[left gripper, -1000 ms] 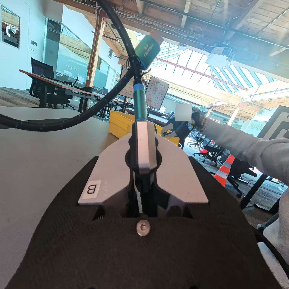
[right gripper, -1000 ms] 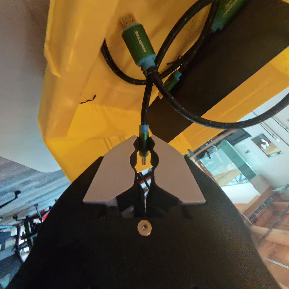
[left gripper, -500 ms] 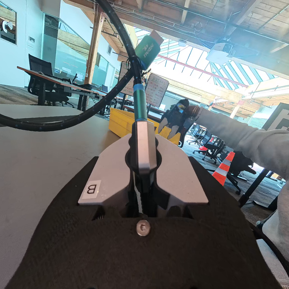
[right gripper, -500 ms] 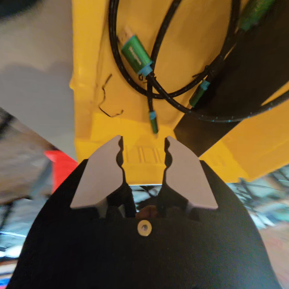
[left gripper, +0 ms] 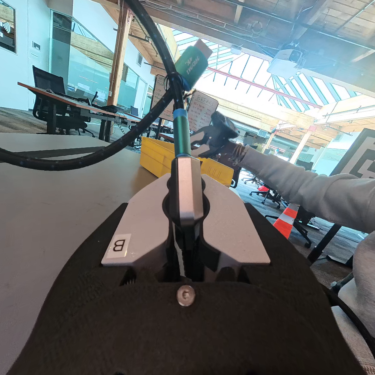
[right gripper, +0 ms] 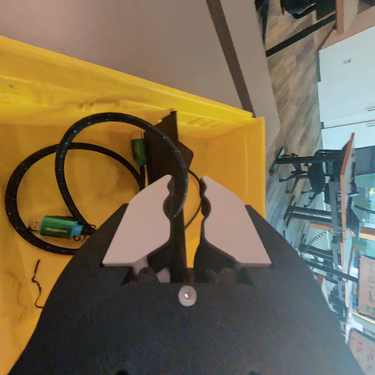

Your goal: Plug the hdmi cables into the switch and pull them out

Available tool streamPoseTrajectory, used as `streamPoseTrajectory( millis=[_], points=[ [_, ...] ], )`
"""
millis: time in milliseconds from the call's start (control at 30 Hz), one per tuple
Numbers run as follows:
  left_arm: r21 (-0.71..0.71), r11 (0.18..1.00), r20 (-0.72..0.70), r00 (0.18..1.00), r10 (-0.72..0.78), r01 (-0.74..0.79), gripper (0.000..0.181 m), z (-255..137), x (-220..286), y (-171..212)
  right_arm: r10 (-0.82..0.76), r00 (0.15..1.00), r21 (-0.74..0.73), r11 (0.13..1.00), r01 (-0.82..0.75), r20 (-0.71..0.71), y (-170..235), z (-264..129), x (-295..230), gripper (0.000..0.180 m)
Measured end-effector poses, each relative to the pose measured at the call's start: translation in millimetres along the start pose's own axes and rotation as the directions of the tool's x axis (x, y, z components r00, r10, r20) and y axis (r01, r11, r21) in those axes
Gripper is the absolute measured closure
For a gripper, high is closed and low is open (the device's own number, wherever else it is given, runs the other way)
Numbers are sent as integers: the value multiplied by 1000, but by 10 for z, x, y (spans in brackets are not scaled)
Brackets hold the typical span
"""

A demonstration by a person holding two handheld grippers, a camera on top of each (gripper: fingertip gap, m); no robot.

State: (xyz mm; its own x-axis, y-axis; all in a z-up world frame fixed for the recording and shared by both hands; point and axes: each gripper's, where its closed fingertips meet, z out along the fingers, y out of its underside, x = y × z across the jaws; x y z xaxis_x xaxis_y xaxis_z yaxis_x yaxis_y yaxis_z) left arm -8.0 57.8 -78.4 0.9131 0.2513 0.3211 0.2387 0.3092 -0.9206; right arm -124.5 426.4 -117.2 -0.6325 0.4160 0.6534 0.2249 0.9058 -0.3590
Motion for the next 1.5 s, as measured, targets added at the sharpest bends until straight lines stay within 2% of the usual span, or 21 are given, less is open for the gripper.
streamPoseTrajectory(
  millis=[67, 133, 200, 267, 367, 467, 600, 833, 1000, 1200, 1267, 1333, 1400, 1467, 1500],
  points=[
    [-1, 1000, -2, 1000, 4, -4, 159, 0, 7, 0, -11, 1000, 24, 1000, 10, 23, -64, 97, -95, 172],
    [-1, 1000, -2, 1000, 1, -1, 159, 1, 3, 2, -83, 997, 46, 995, 83, 2, -121, 135, -141, 172],
    [-2, 1000, -3, 1000, -4, 4, 159, 5, 0, 5, -229, 972, 30, 973, 231, -50, -123, 167, -169, 173],
    [-5, 1000, -8, 1000, -5, 5, 159, 12, 6, 10, -351, 935, 26, 935, 353, -41, -93, 238, -279, 173],
    [-18, 1000, -15, 1000, 4, -4, 159, 25, 25, 31, -297, 949, 39, 955, 295, 105, -12, 420, -522, 171],
    [-28, 999, -5, 1000, 29, -29, 159, 25, 26, 48, -211, 961, 45, 977, 207, 181, -7, 525, -640, 168],
    [-38, 998, 1, 999, 42, -42, 159, 33, 21, 66, -173, 965, 16, 985, 173, 197, -22, 426, -617, 152],
    [-73, 991, 14, 994, 109, -108, 158, 55, 37, 115, -222, 955, -84, 967, 242, 199, -68, 123, -505, 123],
    [-82, 989, 19, 992, 124, -122, 159, 51, 37, 126, -242, 949, -59, 964, 259, 204, -178, 57, -456, 127],
    [-84, 987, 17, 990, 139, -137, 158, 59, 46, 126, -246, 956, -20, 967, 252, 161, -343, -36, -338, 146],
    [-80, 985, 27, 987, 157, -154, 158, 59, 42, 114, -202, 975, 32, 979, 200, 89, -554, -146, -249, 151],
    [-71, 983, 39, 984, 173, -170, 158, 57, 37, 91, -81, 997, 190, 979, 76, 20, -974, -349, -201, 154],
    [-58, 981, 55, 981, 186, -183, 158, 49, 24, 62, 74, 996, 455, 886, -92, 58, -1560, -667, -307, 157],
    [-47, 982, 66, 980, 188, -185, 158, 36, 14, 40, 173, 941, 673, 662, -329, 290, -2165, -1038, -614, 159],
    [-44, 982, 67, 981, 184, -181, 158, 31, 12, 35, 163, 878, 702, 544, -460, 449, -2426, -1193, -822, 155]
  ],
)
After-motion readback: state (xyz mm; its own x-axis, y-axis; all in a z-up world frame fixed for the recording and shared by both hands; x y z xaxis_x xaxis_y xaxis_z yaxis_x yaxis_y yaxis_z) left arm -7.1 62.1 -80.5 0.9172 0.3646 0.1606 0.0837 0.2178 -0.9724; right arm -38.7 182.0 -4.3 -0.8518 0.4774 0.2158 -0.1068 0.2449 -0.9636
